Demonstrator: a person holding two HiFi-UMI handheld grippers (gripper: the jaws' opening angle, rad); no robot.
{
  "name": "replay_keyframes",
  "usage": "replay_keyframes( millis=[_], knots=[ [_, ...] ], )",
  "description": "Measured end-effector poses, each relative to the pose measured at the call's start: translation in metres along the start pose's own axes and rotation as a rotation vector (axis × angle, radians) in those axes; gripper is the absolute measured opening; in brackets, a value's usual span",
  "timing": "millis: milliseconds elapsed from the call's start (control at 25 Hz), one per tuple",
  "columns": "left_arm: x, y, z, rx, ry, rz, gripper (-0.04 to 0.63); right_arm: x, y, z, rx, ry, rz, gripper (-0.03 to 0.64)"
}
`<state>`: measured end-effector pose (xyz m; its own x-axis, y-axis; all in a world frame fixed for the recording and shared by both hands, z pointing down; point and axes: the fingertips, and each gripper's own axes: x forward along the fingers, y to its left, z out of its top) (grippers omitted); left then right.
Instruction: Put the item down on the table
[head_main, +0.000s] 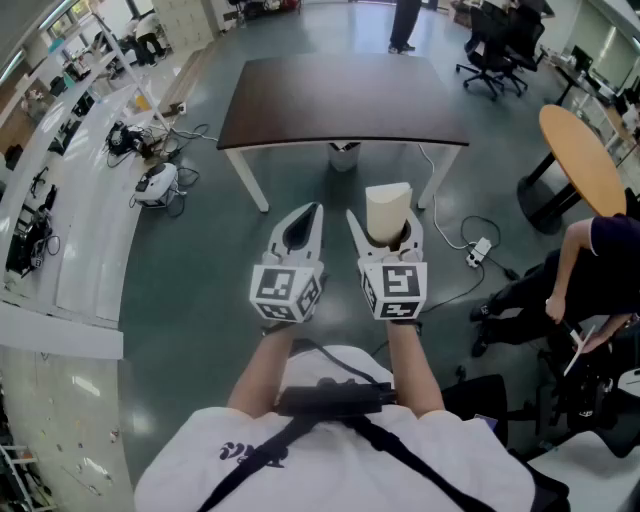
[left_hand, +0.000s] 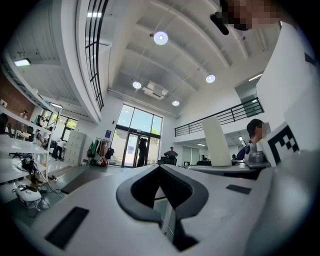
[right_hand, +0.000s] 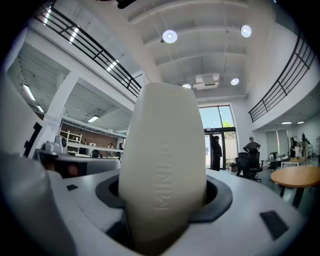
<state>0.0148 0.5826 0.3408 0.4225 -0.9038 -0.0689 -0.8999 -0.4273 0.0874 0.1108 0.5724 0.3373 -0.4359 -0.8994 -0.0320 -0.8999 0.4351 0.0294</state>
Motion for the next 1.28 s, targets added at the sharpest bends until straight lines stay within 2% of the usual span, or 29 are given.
replay_keyframes(
  millis=[320, 760, 1000, 1280],
  knots=[
    [0.017, -0.01, -0.016, -0.02, 0.02, 0.004, 0.011, 0.004, -0.014, -0.016, 0.021, 0.022, 0.023, 0.31],
    [0.079, 0.008, -0.034, -0.056, 0.03, -0.035, 0.012, 0.045, -0.045, -0.039, 0.057, 0.07, -0.023, 0.31],
    [0.13, 0.039, -0.021, -0.057, -0.009, -0.045, 0.011, 0.099, -0.059, -0.031, 0.047, 0.057, -0.037, 0.31],
    [0.189, 0.098, -0.004, -0.028, -0.033, -0.031, 0.012, 0.177, -0.068, -0.015, 0.013, 0.024, -0.05, 0.31]
  ],
)
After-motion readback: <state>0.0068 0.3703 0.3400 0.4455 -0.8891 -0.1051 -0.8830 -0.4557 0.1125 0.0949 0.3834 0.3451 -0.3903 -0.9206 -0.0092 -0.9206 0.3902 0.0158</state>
